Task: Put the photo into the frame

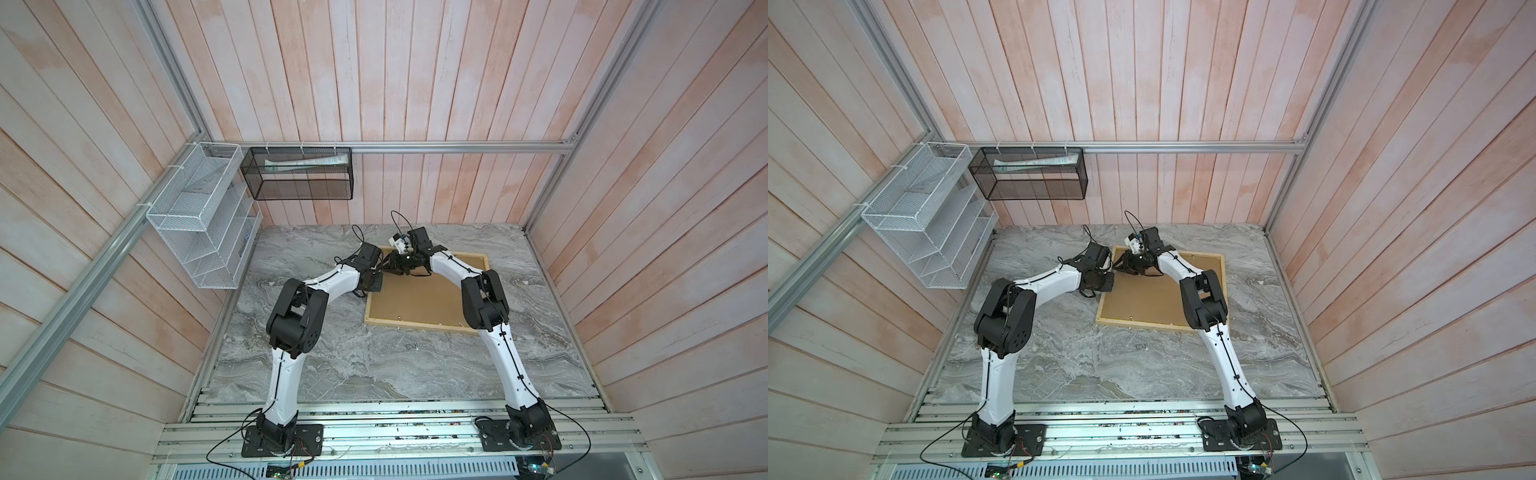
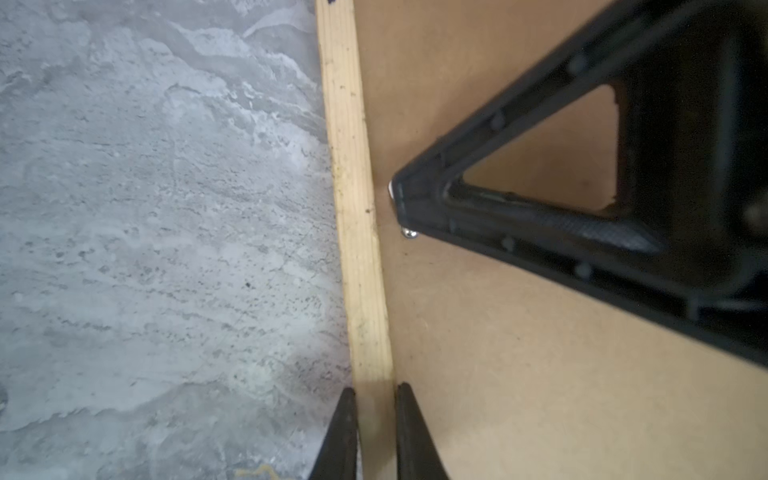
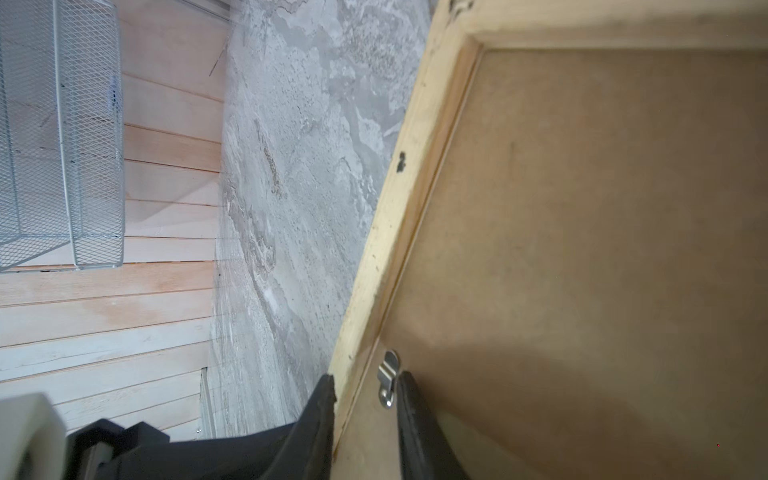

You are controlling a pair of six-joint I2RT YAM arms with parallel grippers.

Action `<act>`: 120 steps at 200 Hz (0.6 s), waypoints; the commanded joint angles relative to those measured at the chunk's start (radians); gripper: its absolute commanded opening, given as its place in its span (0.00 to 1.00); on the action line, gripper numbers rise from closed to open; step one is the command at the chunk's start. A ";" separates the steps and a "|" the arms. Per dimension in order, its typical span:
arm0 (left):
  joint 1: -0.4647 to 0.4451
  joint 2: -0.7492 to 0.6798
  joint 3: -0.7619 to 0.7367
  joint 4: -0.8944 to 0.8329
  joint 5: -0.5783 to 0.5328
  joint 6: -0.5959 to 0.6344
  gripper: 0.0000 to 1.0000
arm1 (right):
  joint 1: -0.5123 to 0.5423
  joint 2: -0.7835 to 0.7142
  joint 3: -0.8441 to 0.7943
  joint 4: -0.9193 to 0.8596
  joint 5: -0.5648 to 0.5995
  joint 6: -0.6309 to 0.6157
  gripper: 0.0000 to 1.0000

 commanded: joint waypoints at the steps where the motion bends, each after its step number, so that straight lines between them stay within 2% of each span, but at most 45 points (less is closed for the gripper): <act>1: -0.033 0.054 -0.045 -0.040 0.056 0.067 0.04 | -0.018 0.007 -0.052 -0.111 0.063 -0.042 0.29; 21: -0.033 0.058 -0.040 -0.035 0.062 0.070 0.04 | -0.007 0.031 -0.005 -0.134 0.007 -0.067 0.29; 70: -0.035 0.066 -0.019 -0.039 0.079 0.067 0.03 | 0.032 0.204 0.225 -0.257 -0.096 -0.119 0.29; 120: -0.036 0.068 -0.016 -0.040 0.081 0.072 0.03 | 0.043 0.209 0.228 -0.255 -0.145 -0.128 0.29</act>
